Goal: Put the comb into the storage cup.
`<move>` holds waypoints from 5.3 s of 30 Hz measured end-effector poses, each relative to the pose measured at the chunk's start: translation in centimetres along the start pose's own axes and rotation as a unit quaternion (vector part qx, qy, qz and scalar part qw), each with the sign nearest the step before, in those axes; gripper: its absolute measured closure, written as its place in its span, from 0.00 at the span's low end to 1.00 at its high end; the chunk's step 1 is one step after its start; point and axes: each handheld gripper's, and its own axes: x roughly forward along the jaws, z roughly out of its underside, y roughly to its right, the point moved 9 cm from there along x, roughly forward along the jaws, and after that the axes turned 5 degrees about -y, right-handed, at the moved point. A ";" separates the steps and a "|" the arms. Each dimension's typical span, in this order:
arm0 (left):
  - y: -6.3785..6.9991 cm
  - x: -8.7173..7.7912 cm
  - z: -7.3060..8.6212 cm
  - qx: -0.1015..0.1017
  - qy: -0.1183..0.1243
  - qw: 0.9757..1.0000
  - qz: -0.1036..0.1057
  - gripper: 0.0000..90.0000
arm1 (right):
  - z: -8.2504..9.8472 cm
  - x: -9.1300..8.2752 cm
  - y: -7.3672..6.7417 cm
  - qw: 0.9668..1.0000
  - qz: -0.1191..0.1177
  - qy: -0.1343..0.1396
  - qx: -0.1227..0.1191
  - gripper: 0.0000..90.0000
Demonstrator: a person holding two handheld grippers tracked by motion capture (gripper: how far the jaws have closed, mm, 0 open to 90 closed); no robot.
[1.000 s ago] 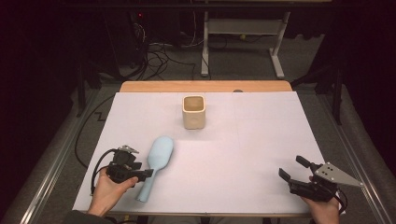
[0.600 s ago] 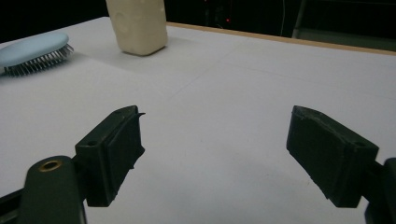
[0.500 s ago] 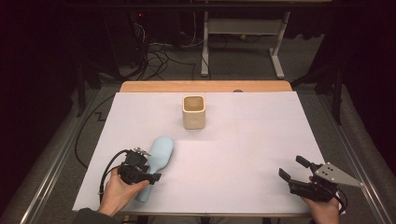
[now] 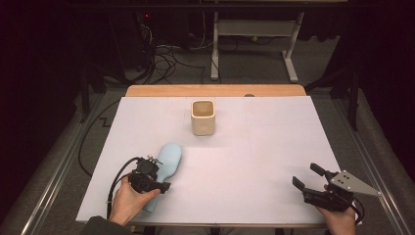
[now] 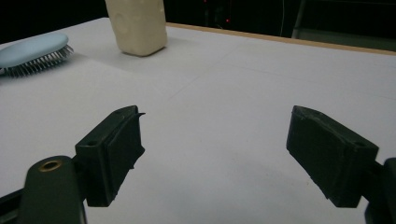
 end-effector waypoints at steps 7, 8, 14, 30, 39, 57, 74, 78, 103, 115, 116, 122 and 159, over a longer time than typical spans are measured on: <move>-0.1 0.1 0.0 -0.002 -0.003 1.000 -0.011 0.46 | 0.0 0.0 0.0 1.000 0.000 0.001 0.001 0.21; -0.1 0.1 0.0 0.000 -0.005 1.000 -0.013 0.46 | 0.0 0.0 0.0 1.000 0.000 0.001 0.002 0.21; -0.1 0.1 0.0 0.001 -0.011 1.000 -0.018 0.48 | 0.0 0.0 0.0 1.000 0.000 0.002 0.001 0.21; -0.7 0.0 0.1 0.019 -0.019 0.999 -0.029 0.63 | 0.0 -0.1 -0.1 1.000 -0.003 0.003 -0.002 0.22; -1.1 -0.1 0.5 0.023 0.012 0.999 -0.034 0.75 | 0.0 -0.1 -0.1 1.000 -0.002 0.001 -0.002 0.22; -1.1 -0.1 0.4 0.049 0.025 0.998 -0.042 0.77 | 0.0 0.0 -0.1 1.000 -0.002 -0.002 -0.003 0.22; -0.3 -0.8 -0.1 0.072 0.075 0.994 -0.026 0.78 | 0.1 0.1 0.0 1.000 0.001 -0.004 -0.001 0.22; -0.3 -1.0 -0.2 0.072 0.088 0.993 -0.024 0.78 | 0.1 0.1 -0.1 1.000 0.001 -0.004 -0.002 0.22; 1.0 -2.6 -1.2 0.092 0.140 0.986 0.007 0.78 | -0.2 0.2 -0.6 1.000 0.002 -0.003 -0.009 0.22; 2.0 -3.0 -1.9 0.106 0.158 0.982 0.015 0.78 | -0.9 0.0 -0.7 1.000 -0.001 0.015 -0.008 0.22; 2.0 -3.0 -2.0 0.109 0.159 0.981 0.015 0.78 | -1.1 -0.1 -0.8 1.000 -0.001 0.015 -0.010 0.22; 2.4 -3.4 -2.2 0.115 0.167 0.979 0.021 0.78 | -2.4 -0.1 -1.7 0.999 -0.005 0.029 -0.024 0.22; 6.4 -3.9 -3.0 0.158 0.199 0.965 0.058 0.78 | -3.7 2.6 -8.7 0.993 -0.094 0.017 -0.067 0.22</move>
